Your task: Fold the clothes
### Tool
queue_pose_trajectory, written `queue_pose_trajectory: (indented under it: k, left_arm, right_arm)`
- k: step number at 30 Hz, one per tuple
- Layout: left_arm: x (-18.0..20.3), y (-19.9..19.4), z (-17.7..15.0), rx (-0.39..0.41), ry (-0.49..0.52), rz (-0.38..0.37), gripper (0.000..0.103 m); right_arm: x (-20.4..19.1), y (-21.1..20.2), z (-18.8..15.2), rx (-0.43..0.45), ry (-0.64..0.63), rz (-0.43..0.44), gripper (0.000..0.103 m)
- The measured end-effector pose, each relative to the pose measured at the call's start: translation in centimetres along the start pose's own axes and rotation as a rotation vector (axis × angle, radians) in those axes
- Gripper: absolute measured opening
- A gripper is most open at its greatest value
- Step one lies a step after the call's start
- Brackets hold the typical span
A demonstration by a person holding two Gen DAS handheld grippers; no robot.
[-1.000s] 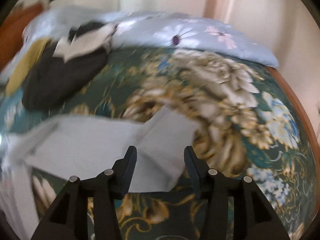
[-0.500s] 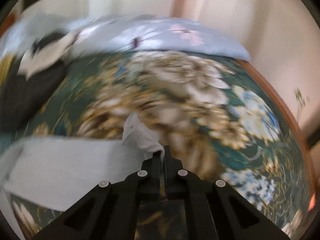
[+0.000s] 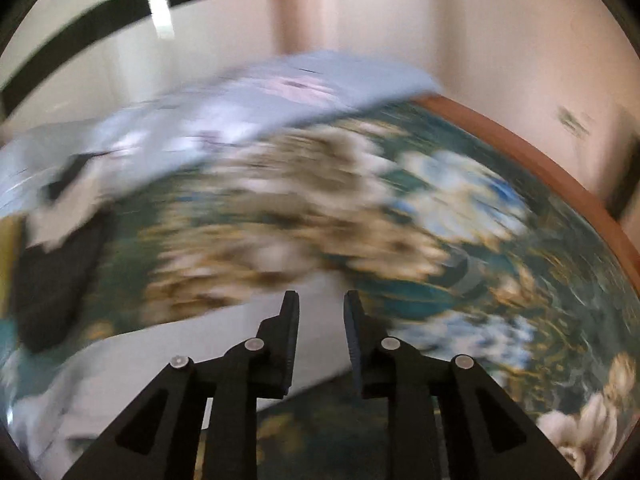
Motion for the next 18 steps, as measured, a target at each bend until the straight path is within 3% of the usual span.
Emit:
queue_pose_trajectory:
  k: [1, 2, 4, 9, 13, 18]
  left_arm:
    - [-0.4, -0.1, 0.9, 0.01, -0.022, 0.0, 0.071]
    - [-0.8, -0.2, 1.8, 0.019, -0.048, -0.006, 0.071]
    - [-1.4, -0.2, 3.7, 0.027, -0.098, -0.021, 0.071]
    - [-2.2, 1.5, 6.3, -0.018, -0.185, -0.05, 0.071]
    - [-3.6, 3.2, 7.6, -0.043, -0.227, -0.014, 0.071]
    - [-5.6, 4.6, 8.4, -0.067, -0.268, 0.035, 0.071]
  right_arm:
    - [-2.0, -0.9, 0.1, 0.01, -0.031, 0.062, 0.032]
    - [-5.3, -1.9, -0.6, -0.015, -0.056, 0.179, 0.039]
    - [-11.3, -3.5, -3.0, -0.093, -0.109, 0.375, 0.044]
    - [-24.5, -6.5, -11.3, -0.362, -0.249, 0.746, 0.045]
    - [-28.3, -5.6, -15.0, -0.511, -0.197, 0.818, 0.045]
    - [-28.6, -2.4, -17.5, -0.676, 0.003, 0.777, 0.045]
Point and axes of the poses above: each gripper's, at about its wrist camera, not at the fingertips, and y roughly the way its jaws point, x to its right, z to its top, the point moved 8 cm from there along y, roughly the way its jaws point, and after that the axes turned 5 degrees about x, right-handed, at the moved point
